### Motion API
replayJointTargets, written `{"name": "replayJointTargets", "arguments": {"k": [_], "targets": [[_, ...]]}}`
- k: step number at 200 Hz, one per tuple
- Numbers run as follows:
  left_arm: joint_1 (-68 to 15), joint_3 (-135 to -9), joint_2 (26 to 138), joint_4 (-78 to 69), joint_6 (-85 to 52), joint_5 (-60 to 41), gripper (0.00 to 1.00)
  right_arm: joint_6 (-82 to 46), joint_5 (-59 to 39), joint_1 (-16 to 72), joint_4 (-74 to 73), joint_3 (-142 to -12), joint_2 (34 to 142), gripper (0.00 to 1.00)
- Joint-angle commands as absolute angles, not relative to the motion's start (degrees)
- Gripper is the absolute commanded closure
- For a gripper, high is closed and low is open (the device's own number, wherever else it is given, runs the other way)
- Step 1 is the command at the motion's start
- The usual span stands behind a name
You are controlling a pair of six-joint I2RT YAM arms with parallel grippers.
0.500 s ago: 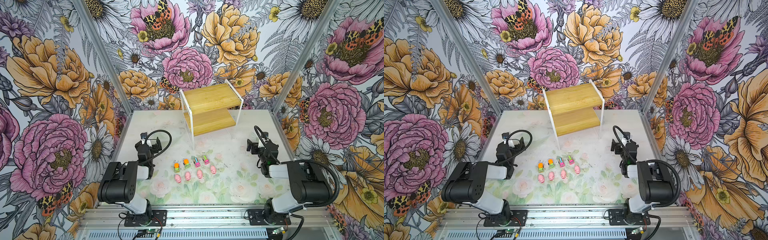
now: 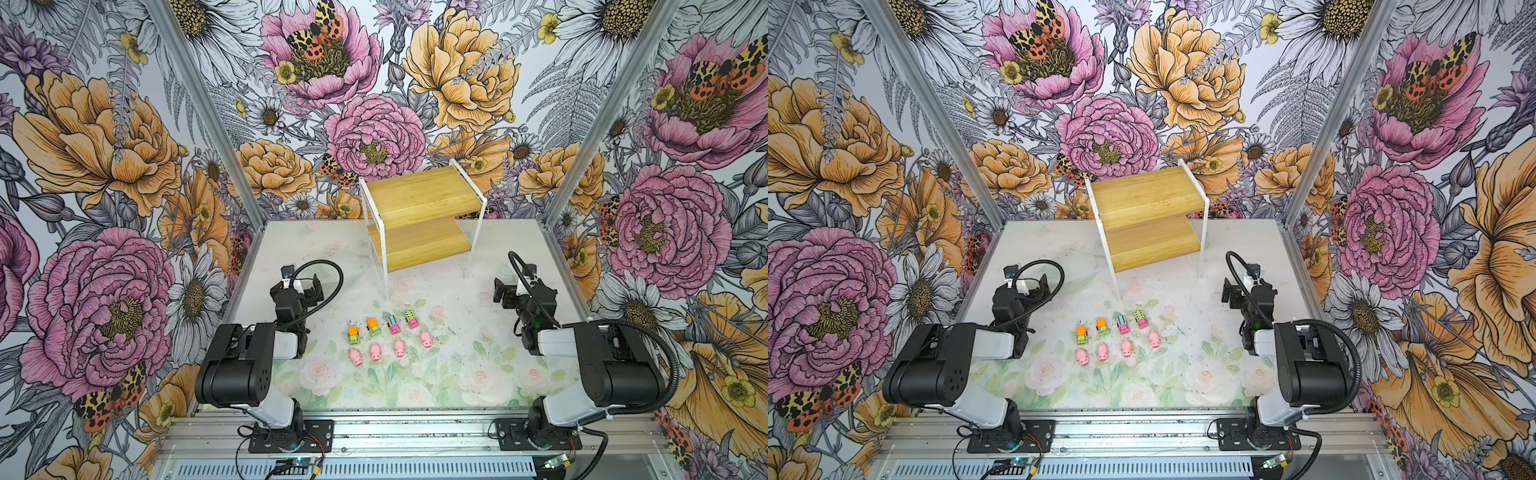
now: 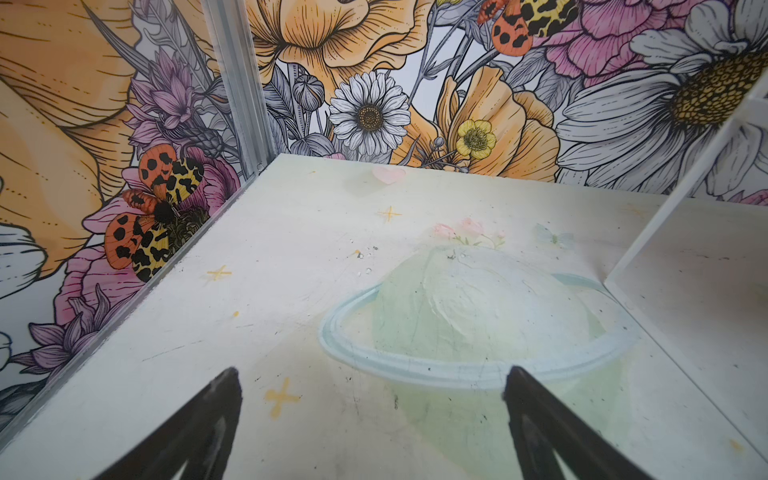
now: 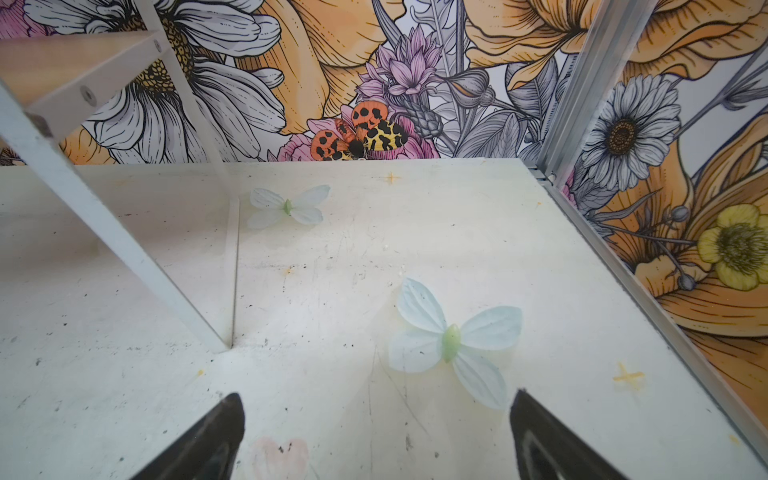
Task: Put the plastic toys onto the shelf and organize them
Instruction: 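Raise both arms from rest toward the toys in front of the shelf, then move the right gripper over the pink pig nearest the robot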
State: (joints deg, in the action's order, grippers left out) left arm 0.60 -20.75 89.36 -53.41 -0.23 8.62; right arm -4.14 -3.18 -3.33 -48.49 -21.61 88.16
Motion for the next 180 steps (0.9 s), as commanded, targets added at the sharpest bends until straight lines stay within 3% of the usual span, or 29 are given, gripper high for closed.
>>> {"name": "replayJointTargets", "arguments": {"k": [1,39,62,89,125,152,180], "targets": [[0.13,-21.07,88.75,-54.77,-0.96,9.87,0.01,-4.24,-2.83,-3.22,-49.14,-22.69,88.07,0.01],[0.17,-21.05,88.77,-54.95,-0.90,9.50,0.01,-3.83,-3.62,-3.17,-47.86,-23.27,86.91,0.06],[0.35,-21.63,88.76,-53.67,0.84,4.40,0.01,-3.54,-4.98,-3.17,-36.97,-27.08,82.04,0.09],[0.31,-21.62,87.06,-52.62,0.48,5.17,0.01,-3.91,-7.55,-2.73,-25.78,-30.97,76.65,0.11],[-0.97,-27.44,72.67,-30.09,-0.06,5.42,0.01,-8.98,-15.64,-1.35,-21.46,-32.64,70.87,0.14],[-2.42,-33.17,63.67,-12.60,-9.19,0.66,0.01,-14.17,-18.87,4.88,-20.24,-31.20,68.25,0.19],[-8.21,-29.27,57.60,-10.72,-15.93,2.36,0.01,-15.95,-14.25,16.73,-24.14,-25.66,66.55,0.20]]}}
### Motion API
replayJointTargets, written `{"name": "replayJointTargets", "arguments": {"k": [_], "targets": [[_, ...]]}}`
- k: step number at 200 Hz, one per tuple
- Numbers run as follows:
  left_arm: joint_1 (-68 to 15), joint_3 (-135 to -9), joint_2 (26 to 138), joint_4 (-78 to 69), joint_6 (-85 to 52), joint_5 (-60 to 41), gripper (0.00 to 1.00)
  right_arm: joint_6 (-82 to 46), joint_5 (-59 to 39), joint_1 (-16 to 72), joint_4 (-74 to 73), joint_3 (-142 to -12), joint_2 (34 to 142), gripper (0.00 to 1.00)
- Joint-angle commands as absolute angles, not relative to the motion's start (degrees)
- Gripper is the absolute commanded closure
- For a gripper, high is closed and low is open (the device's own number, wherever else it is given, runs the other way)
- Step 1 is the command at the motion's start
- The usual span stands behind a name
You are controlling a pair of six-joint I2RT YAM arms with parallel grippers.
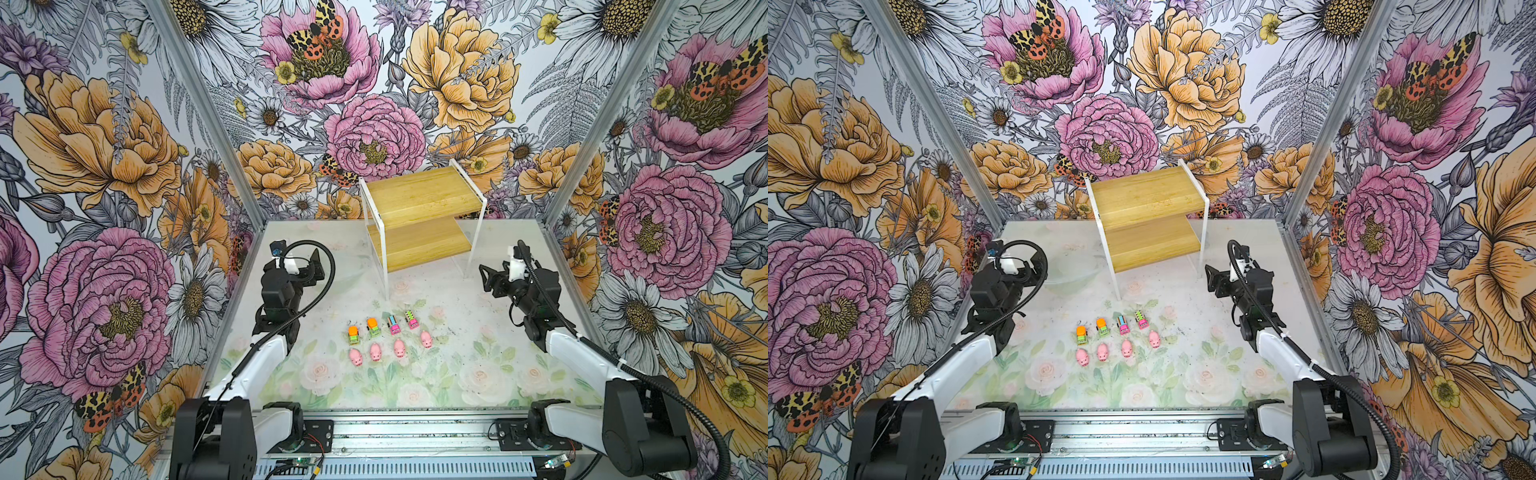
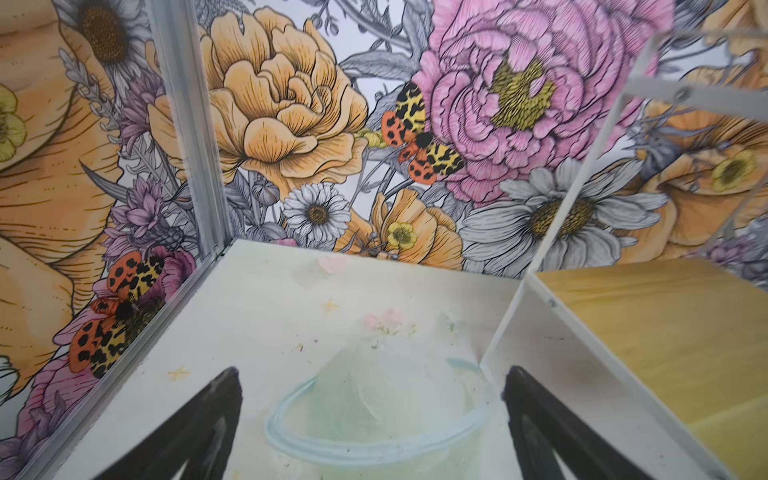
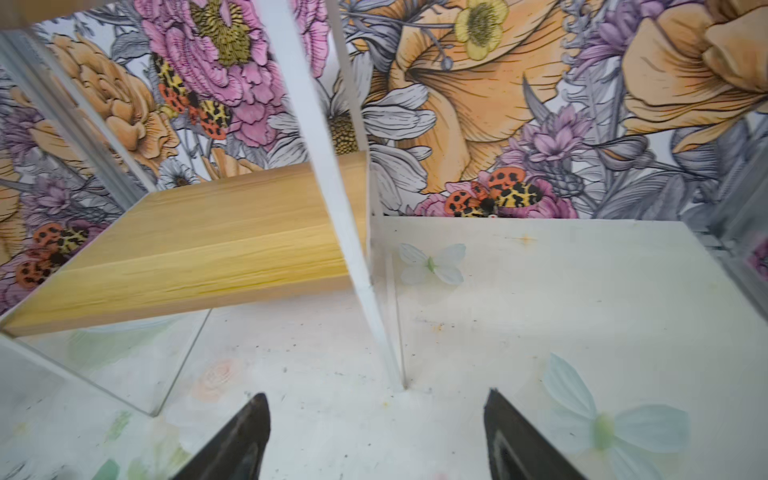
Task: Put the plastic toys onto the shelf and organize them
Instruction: 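Move the right gripper over the pink pig nearest the robot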
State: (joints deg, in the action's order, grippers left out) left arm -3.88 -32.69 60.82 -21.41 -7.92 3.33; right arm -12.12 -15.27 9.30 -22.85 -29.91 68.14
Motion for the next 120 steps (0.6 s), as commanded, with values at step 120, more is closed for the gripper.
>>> {"name": "replayJointTargets", "arguments": {"k": [120], "targets": [[-21.30,-15.48,53.96,-12.77,-30.28,13.26,0.01,-14.72,-0.75,41.07,-45.26,-15.01,84.03,0.28]]}}
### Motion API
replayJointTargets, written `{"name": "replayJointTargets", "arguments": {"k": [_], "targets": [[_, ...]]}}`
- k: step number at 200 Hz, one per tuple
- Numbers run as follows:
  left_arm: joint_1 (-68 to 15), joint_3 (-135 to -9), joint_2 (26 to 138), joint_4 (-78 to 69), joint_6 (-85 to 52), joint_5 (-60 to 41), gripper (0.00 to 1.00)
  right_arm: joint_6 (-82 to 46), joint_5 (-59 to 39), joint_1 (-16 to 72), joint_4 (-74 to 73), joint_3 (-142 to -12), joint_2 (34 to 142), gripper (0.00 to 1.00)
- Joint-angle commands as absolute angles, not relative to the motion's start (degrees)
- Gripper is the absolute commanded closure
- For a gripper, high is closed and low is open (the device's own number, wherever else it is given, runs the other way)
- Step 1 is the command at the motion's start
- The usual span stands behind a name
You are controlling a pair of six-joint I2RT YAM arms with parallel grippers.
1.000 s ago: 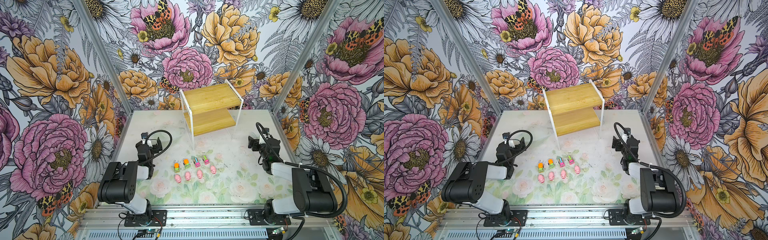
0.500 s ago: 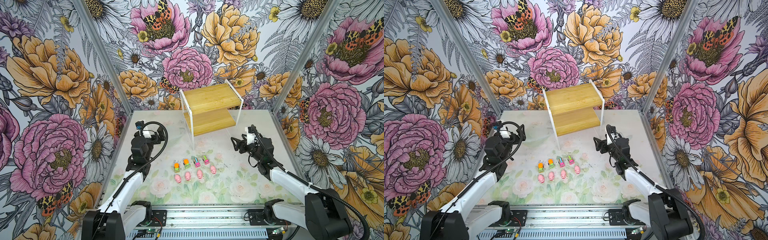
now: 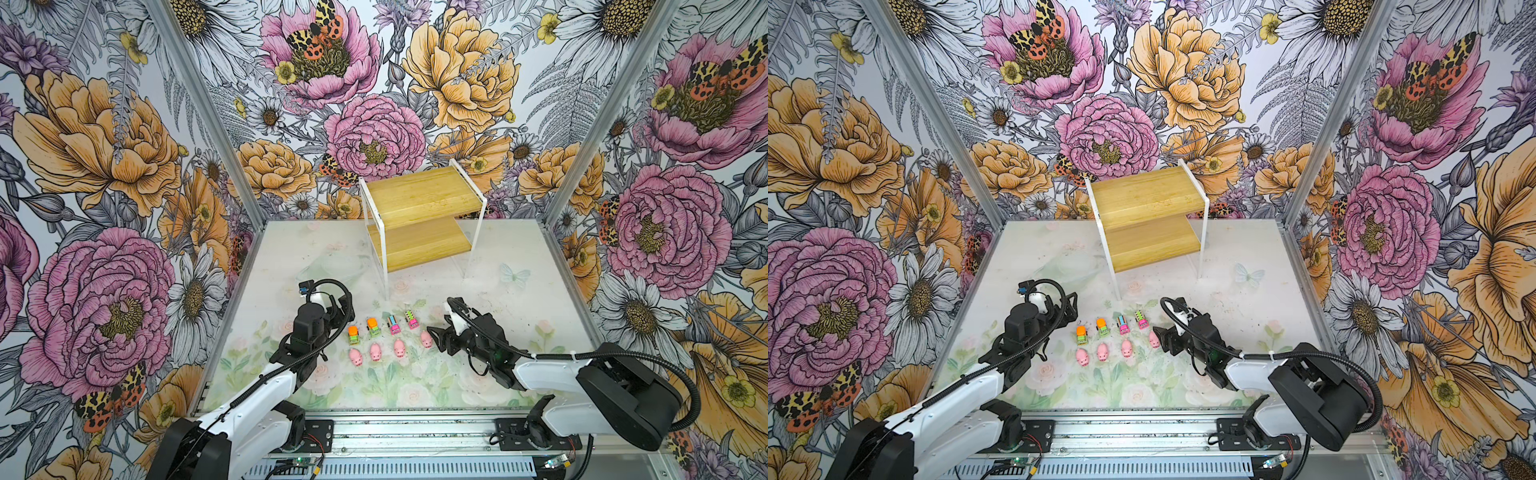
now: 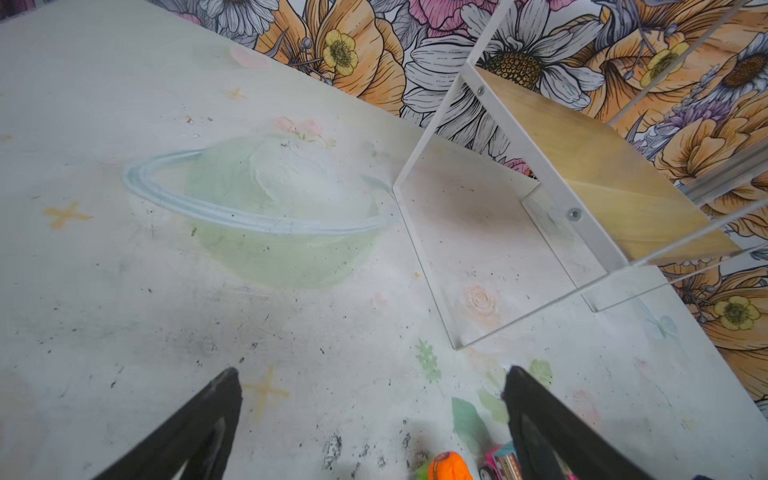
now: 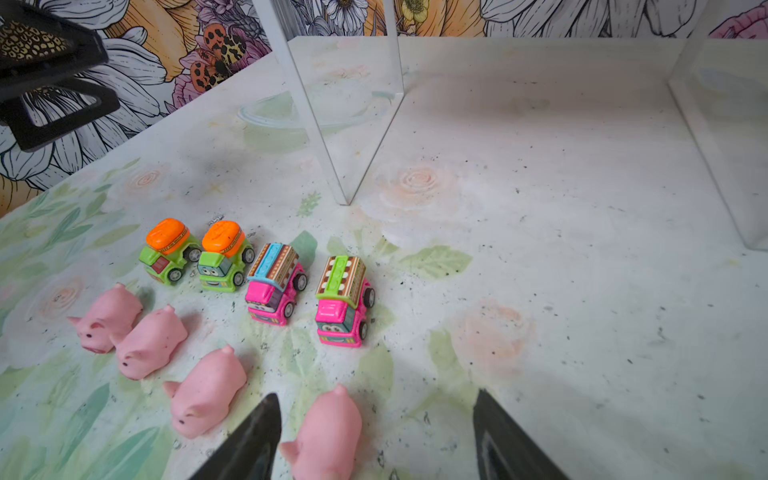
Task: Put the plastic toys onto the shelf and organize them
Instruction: 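Move the right gripper over the pink pig nearest the robot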
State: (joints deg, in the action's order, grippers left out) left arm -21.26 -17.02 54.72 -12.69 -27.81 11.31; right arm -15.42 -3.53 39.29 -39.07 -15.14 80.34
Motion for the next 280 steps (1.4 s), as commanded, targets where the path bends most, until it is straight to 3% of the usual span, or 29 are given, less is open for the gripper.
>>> {"name": "replayJointTargets", "arguments": {"k": [1,79,165,216,280], "targets": [[-21.28,-15.52,53.96,-12.71,-30.30,13.22,0.01,-14.70,-0.73,41.10,-45.35,-15.06,84.25,0.28],[-20.57,-15.86,54.59,-11.11,-30.30,12.60,0.01,-15.26,-0.24,43.90,-51.16,-16.88,95.22,0.29],[-20.52,-16.73,55.12,-10.24,-30.34,10.62,0.01,-15.34,1.55,43.86,-50.38,-14.06,90.69,0.30],[-20.65,-16.97,55.07,-9.94,-30.05,10.31,0.01,-14.48,0.86,43.91,-45.32,-13.89,86.01,0.25],[-20.66,-17.23,55.93,-10.19,-29.80,10.11,0.01,-15.22,0.04,43.94,-47.60,-14.74,91.24,0.23]]}}
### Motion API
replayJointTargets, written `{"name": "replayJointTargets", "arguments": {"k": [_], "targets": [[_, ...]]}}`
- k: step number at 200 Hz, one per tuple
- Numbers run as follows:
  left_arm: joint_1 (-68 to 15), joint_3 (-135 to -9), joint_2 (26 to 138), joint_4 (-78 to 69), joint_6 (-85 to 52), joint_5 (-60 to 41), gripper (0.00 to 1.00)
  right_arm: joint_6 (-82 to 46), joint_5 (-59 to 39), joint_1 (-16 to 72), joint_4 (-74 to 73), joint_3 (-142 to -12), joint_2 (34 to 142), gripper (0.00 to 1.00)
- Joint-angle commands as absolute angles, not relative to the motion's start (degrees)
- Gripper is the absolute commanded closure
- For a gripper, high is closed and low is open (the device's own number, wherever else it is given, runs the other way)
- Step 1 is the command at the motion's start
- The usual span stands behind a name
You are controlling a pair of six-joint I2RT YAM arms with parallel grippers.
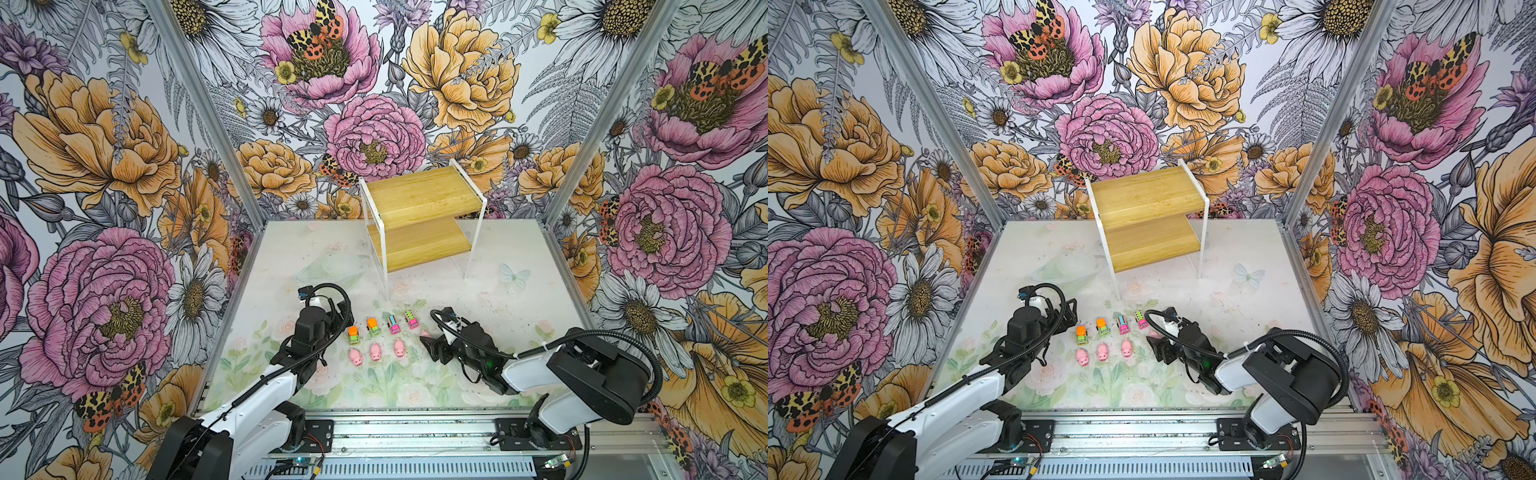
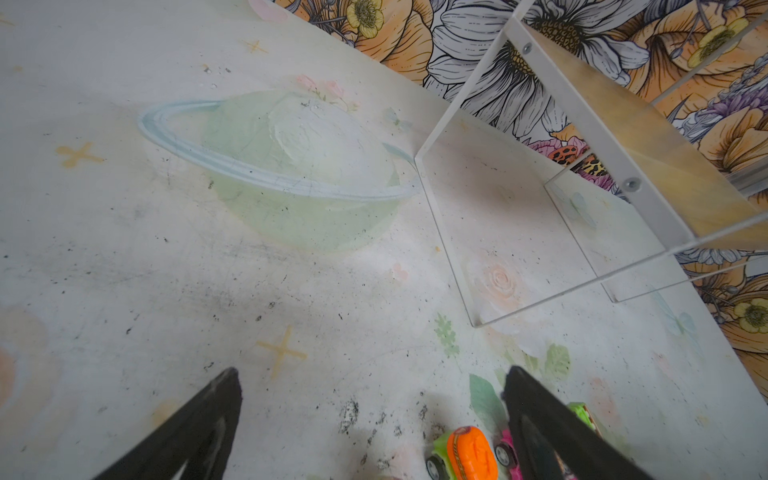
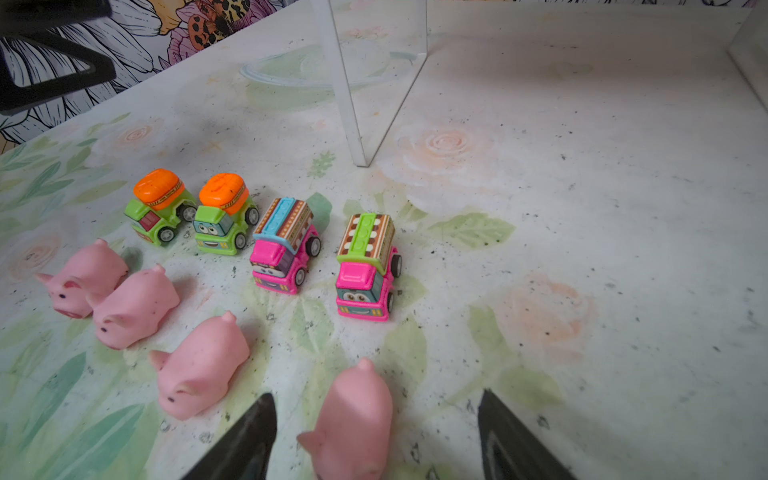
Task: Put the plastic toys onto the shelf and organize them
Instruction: 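Move the right gripper over the pink pig nearest the robot, then lower the right gripper and close it on the nearest pink pig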
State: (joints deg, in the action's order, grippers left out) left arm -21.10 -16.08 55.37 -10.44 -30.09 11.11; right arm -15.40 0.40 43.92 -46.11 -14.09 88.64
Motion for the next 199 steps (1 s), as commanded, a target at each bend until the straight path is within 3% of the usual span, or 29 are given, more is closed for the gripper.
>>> {"name": "replayJointTargets", "arguments": {"k": [1,68,91,122,199], "targets": [[-20.65,-17.23,55.92,-10.19,-29.79,10.11,0.01,-15.26,0.02,43.90,-47.66,-14.75,91.37,0.23],[-20.65,-17.74,56.99,-10.19,-29.71,10.11,0.01,-15.13,0.51,43.78,-48.70,-15.86,94.85,0.25],[-20.71,-17.90,56.97,-9.80,-29.57,10.19,0.01,-15.03,0.35,43.86,-48.51,-16.00,95.01,0.33],[-20.71,-17.76,57.09,-9.60,-29.79,10.32,0.01,-14.94,-0.43,43.63,-48.49,-15.91,94.81,0.50],[-20.68,-17.97,57.25,-9.14,-29.86,9.68,0.01,-14.68,-4.94,42.20,-46.14,-16.43,91.83,0.63]]}}
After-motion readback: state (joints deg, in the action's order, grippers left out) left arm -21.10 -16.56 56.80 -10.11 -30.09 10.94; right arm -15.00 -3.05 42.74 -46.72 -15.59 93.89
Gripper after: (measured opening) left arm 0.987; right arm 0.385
